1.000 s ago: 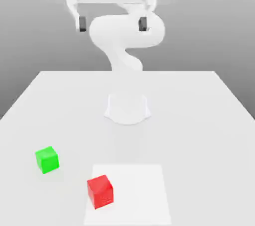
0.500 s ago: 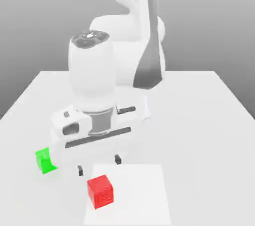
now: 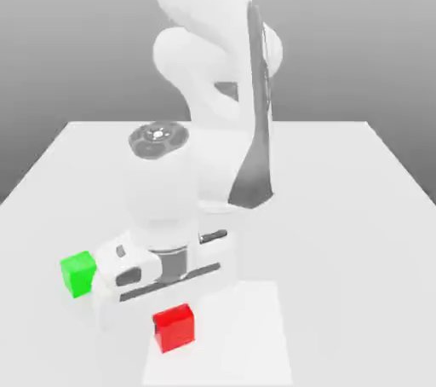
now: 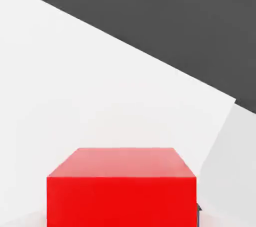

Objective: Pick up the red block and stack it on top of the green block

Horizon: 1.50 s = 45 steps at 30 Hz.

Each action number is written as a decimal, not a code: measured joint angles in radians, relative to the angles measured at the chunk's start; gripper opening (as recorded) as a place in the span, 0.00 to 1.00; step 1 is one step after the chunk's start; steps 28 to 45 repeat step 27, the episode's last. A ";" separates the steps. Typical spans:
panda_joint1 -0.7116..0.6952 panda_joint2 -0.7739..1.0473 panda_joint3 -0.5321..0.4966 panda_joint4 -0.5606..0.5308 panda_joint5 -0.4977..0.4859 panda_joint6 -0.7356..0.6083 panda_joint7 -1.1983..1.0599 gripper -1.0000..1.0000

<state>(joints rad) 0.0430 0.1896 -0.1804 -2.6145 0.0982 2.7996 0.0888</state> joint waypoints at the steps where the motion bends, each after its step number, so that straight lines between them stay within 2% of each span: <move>1: 0.000 -0.035 -0.004 -0.006 -0.020 -0.029 0.015 0.00; 4: -0.035 -0.106 -0.055 -0.034 -0.059 -0.070 0.104 0.00; 16: -0.338 -0.314 -0.194 -0.169 -0.201 -0.134 0.566 0.00; 19: -0.343 -0.267 -0.212 -0.177 -0.160 -0.080 0.568 0.00; 24: -0.357 -0.102 -0.158 -0.172 0.019 0.067 0.445 0.00; 25: -0.364 -0.085 -0.148 -0.171 0.039 0.083 0.431 1.00; 45: -0.364 -0.085 -0.148 -0.171 0.039 0.083 0.431 1.00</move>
